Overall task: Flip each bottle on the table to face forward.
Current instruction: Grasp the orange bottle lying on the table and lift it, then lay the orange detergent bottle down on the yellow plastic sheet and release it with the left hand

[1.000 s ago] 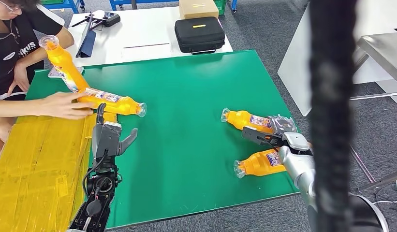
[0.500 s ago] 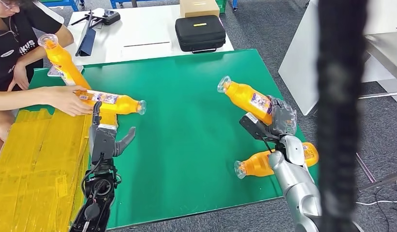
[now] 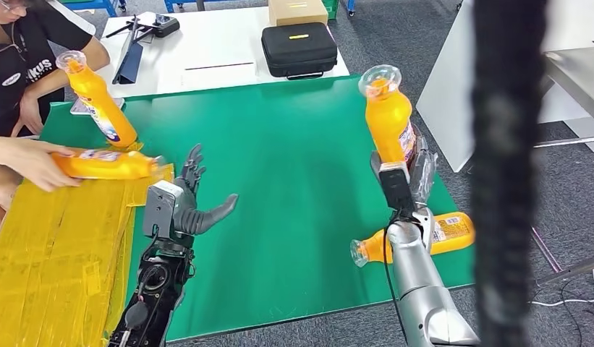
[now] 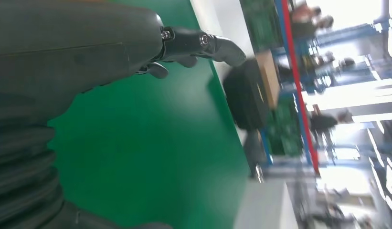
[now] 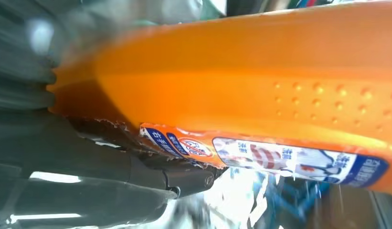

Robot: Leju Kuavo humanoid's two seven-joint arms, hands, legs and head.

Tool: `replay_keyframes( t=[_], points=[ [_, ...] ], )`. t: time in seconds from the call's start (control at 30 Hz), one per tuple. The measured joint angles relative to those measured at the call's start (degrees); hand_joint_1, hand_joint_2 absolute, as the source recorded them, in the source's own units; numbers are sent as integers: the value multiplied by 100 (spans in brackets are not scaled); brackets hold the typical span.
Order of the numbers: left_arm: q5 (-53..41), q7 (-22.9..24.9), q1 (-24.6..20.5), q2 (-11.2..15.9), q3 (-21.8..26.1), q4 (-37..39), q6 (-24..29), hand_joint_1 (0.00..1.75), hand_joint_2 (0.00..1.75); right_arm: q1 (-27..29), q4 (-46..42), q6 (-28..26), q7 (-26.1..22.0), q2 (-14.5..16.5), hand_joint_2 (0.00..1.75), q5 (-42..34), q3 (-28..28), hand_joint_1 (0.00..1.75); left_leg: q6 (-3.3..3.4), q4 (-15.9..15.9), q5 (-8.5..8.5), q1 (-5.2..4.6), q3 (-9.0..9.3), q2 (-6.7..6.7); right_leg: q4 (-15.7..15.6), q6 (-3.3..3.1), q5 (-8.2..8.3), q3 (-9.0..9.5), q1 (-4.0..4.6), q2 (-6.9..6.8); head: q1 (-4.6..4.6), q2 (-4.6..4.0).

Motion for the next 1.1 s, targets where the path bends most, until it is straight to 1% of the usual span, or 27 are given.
replay_keyframes(
  t=[0.07,0.13,0.17,0.23,0.33,0.43,0.5,0.7,0.83,0.9,1.1],
  points=[
    [219,63,-50,40,-146,-105,-374,0,175,9,-78,635,-107,19,175,-522,253,175,0,0,0,-1,0,2,0,0,1,-1,0,0,1,0],
    [415,148,-133,73,-296,-197,-710,0,175,5,-124,1244,-220,59,175,-886,544,175,1,0,1,-1,0,0,0,0,1,-1,0,0,1,0],
    [489,197,-178,85,-367,-238,-832,0,175,-3,-140,1482,-262,89,175,-985,693,175,1,0,1,0,0,-1,0,0,1,-1,0,-1,-1,0],
    [606,291,-263,98,-493,-305,-999,0,175,-30,-162,1788,-314,162,175,-1070,984,175,1,0,1,1,0,-1,0,0,1,-1,1,-1,-2,0],
    [715,359,-371,102,-644,-361,-1131,0,175,-78,-174,1938,-330,238,175,-1098,1335,175,0,0,2,3,0,-1,0,-1,1,-2,4,-1,-1,0],
    [768,367,-452,104,-756,-370,-1189,0,175,-90,-207,2001,-314,266,175,-1047,1570,175,0,0,2,3,0,-1,0,-1,0,-1,4,-1,1,0],
    [798,363,-496,104,-820,-370,-1214,0,175,-90,-220,2176,-275,276,175,-1035,1700,175,0,0,2,2,0,-1,1,-1,0,-1,3,-1,1,0],
    [883,307,-584,105,-931,-370,-1241,0,175,-58,-258,3183,-284,284,175,-949,2167,175,0,1,1,1,-1,-2,0,-1,0,-2,2,-1,1,0],
    [905,269,-595,111,-960,-365,-1199,0,175,19,-322,3690,-312,275,175,-833,2475,175,0,1,1,1,-1,-2,0,-1,0,-4,2,-1,0,0],
    [911,250,-595,116,-970,-363,-1196,0,175,43,-348,3805,-313,268,175,-811,2573,175,0,0,1,2,-1,-1,0,-1,0,-4,2,-1,0,0],
    [913,222,-595,127,-995,-359,-1196,0,175,55,-370,3827,-313,254,175,-807,2682,175,0,0,1,1,-1,-1,0,-1,0,-4,2,0,1,0]
  ],
)
